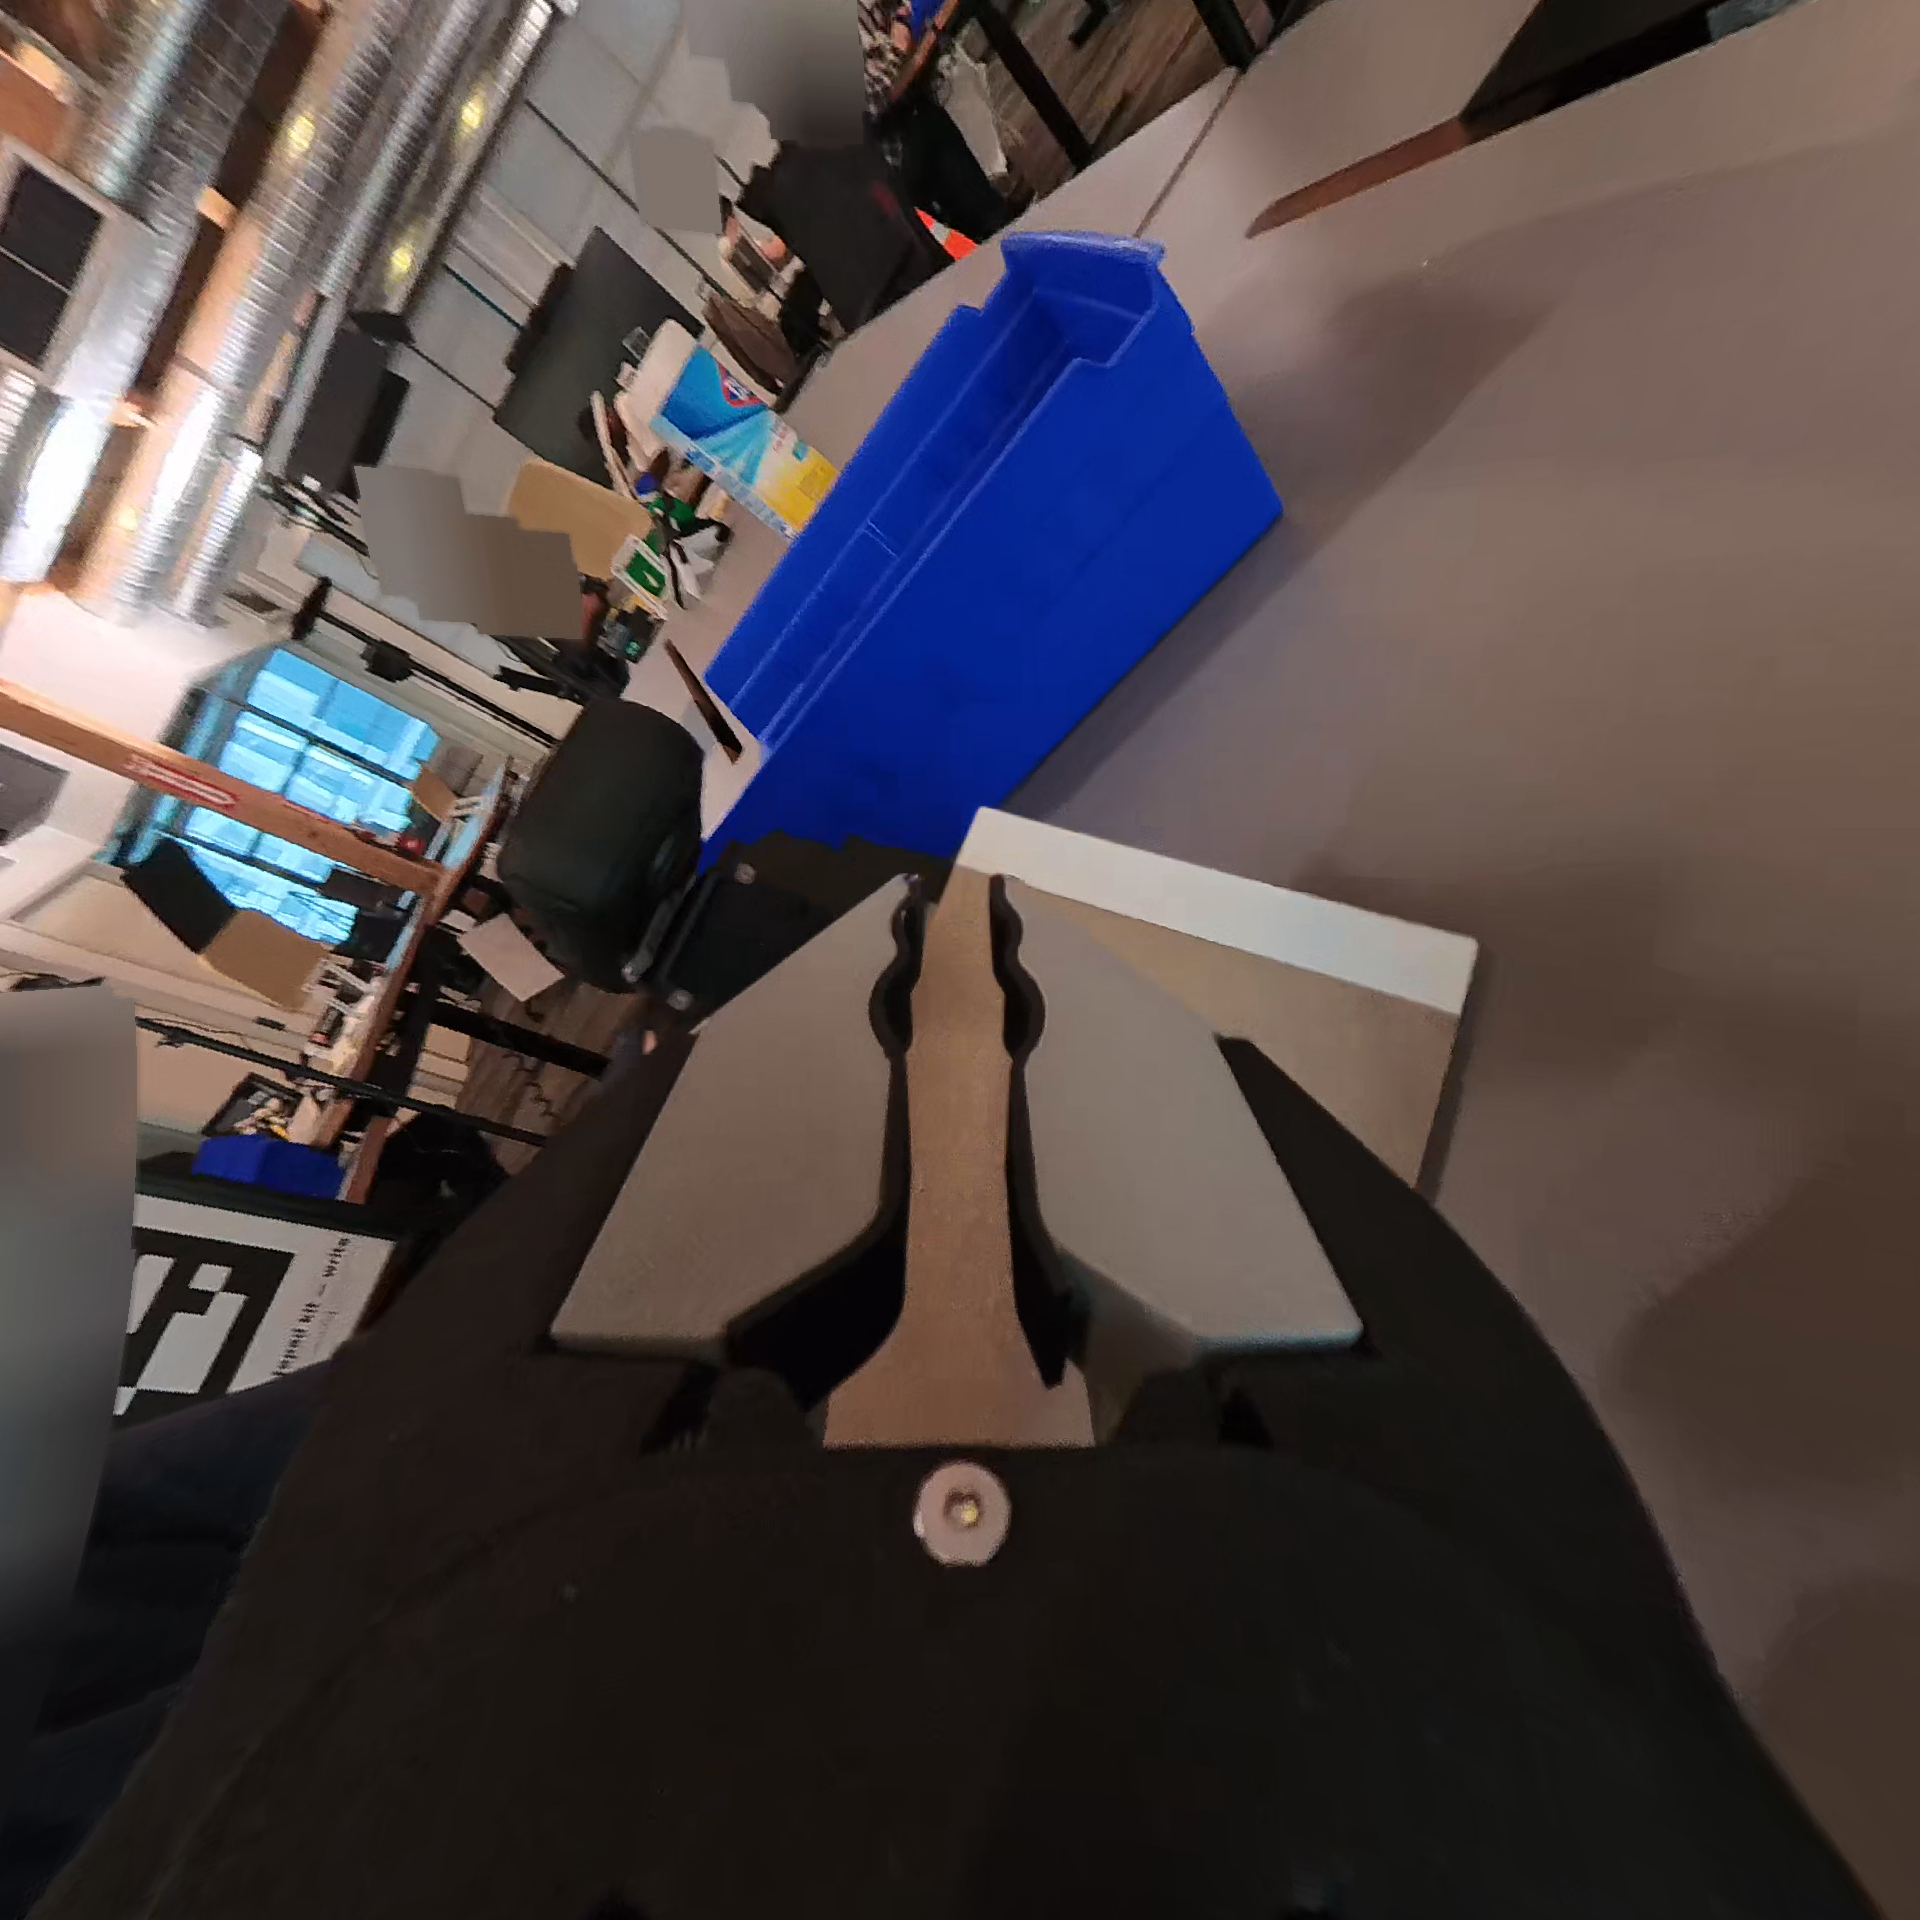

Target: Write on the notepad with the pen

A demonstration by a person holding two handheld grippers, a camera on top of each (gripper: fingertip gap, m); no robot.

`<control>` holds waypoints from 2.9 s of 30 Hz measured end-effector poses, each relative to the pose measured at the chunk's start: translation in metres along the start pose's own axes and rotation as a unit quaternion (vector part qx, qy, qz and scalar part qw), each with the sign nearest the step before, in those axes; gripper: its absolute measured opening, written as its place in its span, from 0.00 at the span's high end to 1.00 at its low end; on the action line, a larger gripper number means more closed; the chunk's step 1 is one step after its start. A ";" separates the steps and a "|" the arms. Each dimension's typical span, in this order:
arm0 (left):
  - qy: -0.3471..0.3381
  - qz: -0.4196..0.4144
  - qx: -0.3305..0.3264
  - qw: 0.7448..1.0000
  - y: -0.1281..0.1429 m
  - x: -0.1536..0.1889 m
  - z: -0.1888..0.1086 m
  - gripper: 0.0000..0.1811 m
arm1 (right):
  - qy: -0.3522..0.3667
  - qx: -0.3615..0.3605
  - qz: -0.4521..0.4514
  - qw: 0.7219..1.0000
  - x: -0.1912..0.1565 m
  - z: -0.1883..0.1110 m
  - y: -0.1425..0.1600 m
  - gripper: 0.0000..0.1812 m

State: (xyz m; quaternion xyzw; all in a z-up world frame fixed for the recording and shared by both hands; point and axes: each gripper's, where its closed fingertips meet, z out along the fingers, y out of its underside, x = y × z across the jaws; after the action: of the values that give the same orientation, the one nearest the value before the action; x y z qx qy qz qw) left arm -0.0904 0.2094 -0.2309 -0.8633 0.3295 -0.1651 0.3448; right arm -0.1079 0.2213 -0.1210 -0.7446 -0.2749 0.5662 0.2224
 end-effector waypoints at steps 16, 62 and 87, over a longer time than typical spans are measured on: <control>-0.004 0.015 0.019 1.000 -0.008 0.008 0.009 1.00 | 0.306 -0.121 -0.182 0.927 0.063 -0.075 0.058 0.77; 0.083 -0.039 0.128 0.987 -0.042 0.021 -0.009 1.00 | 0.356 -0.123 -0.106 0.920 0.144 -0.112 0.053 0.93; 0.033 -0.006 0.344 0.938 -0.103 0.021 -0.074 1.00 | 0.115 -0.169 -0.062 0.977 0.081 -0.016 0.080 0.96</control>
State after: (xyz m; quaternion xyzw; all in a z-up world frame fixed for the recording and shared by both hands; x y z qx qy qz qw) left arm -0.0658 0.2156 -0.1048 -0.6880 0.2587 -0.2984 0.6088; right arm -0.0628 0.2144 -0.2269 -0.8133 -0.3846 0.4070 0.1580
